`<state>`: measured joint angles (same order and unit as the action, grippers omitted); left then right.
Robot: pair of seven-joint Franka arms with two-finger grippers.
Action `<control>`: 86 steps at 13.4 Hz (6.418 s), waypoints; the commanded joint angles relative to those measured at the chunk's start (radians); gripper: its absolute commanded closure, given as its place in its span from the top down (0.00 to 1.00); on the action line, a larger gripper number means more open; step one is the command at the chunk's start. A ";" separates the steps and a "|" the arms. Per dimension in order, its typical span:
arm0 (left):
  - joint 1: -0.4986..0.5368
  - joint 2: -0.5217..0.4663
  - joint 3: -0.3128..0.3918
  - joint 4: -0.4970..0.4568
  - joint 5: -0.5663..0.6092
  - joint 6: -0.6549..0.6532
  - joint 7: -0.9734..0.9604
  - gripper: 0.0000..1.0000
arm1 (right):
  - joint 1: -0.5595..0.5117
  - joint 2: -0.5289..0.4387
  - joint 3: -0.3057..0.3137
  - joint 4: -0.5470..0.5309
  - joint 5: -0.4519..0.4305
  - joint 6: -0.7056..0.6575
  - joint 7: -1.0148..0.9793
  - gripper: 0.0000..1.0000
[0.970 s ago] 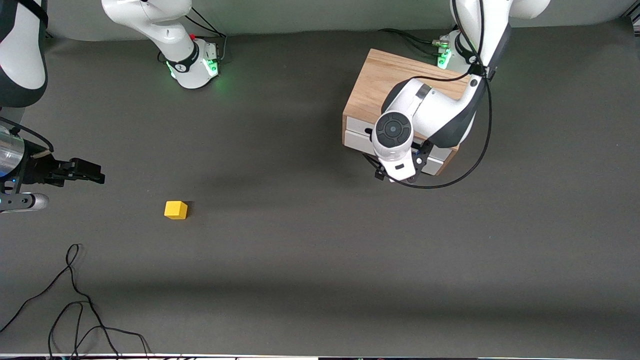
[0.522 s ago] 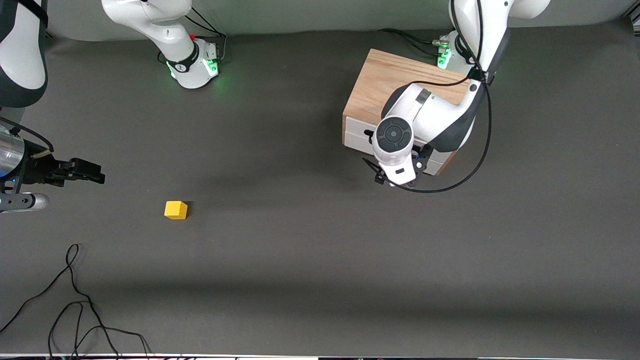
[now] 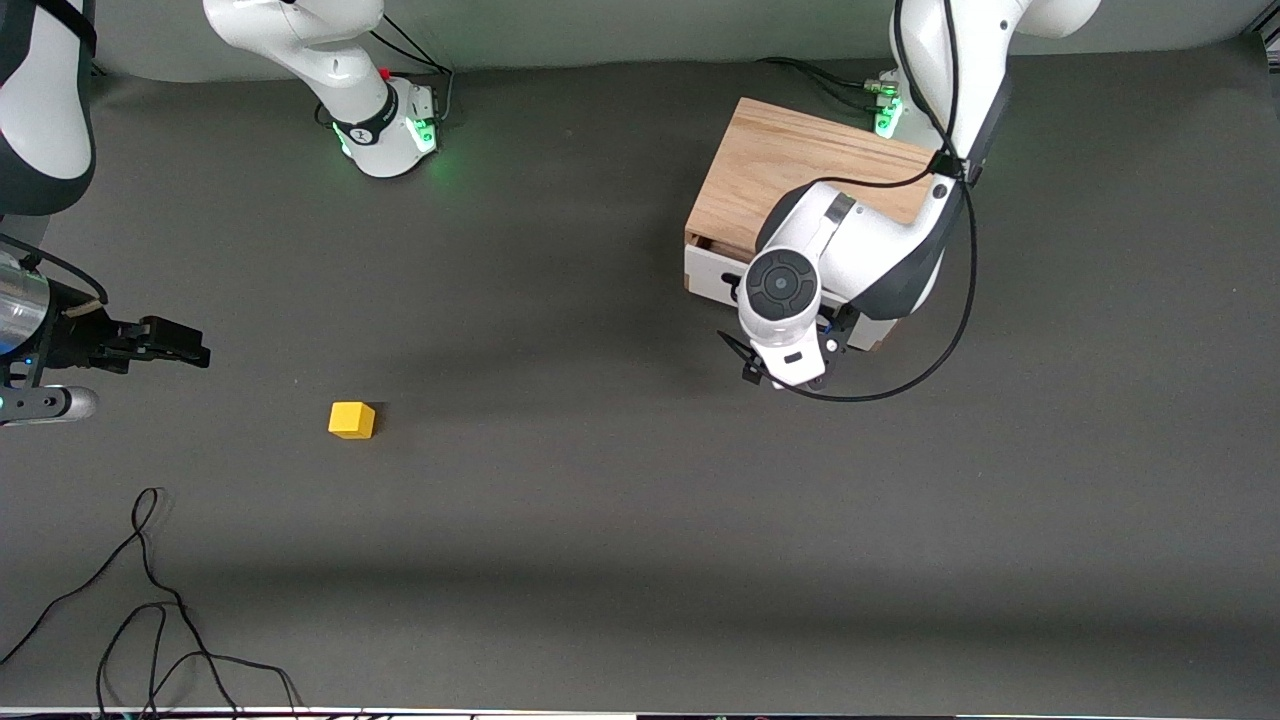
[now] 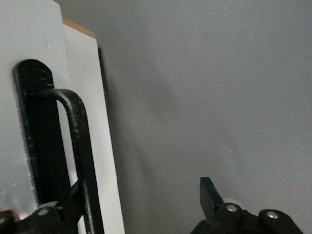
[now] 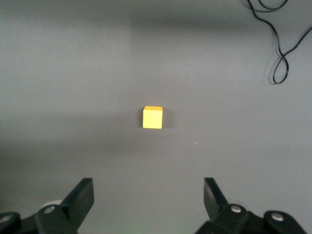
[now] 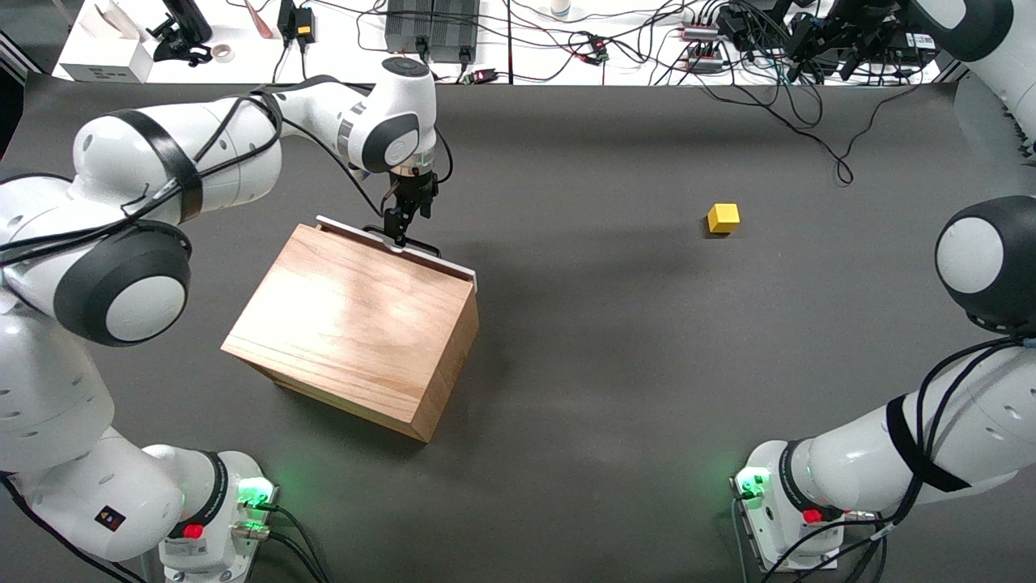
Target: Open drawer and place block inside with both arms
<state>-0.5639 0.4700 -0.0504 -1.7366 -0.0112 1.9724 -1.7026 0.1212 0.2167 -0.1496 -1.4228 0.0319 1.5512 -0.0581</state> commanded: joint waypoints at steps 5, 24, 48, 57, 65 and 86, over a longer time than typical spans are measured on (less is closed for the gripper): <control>-0.002 0.136 0.009 0.209 0.016 0.008 -0.009 1.00 | 0.000 -0.003 -0.004 0.012 0.013 -0.011 -0.003 1.00; 0.002 0.233 0.011 0.400 0.014 0.108 -0.009 1.00 | 0.003 -0.005 -0.002 0.012 0.016 -0.014 0.011 1.00; 0.430 -0.240 0.061 0.329 -0.018 -0.464 1.162 1.00 | -0.009 -0.008 -0.027 0.010 0.089 -0.005 -0.006 1.00; 0.509 -0.355 0.066 0.218 -0.009 -0.425 1.706 1.00 | 0.014 -0.002 -0.022 0.015 0.057 0.023 0.017 1.00; 0.507 -0.436 0.066 0.151 -0.003 -0.362 1.758 1.00 | 0.014 0.012 -0.021 0.009 0.059 0.026 0.017 1.00; 0.526 -0.450 0.047 0.124 -0.006 -0.359 1.716 1.00 | 0.032 0.202 0.019 -0.752 0.059 1.118 -0.065 1.00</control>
<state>-0.0486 0.0515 0.0079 -1.5856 -0.0165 1.6097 0.0212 0.1512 0.3981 -0.1275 -2.1706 0.0942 2.6239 -0.1024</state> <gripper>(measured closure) 0.000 0.000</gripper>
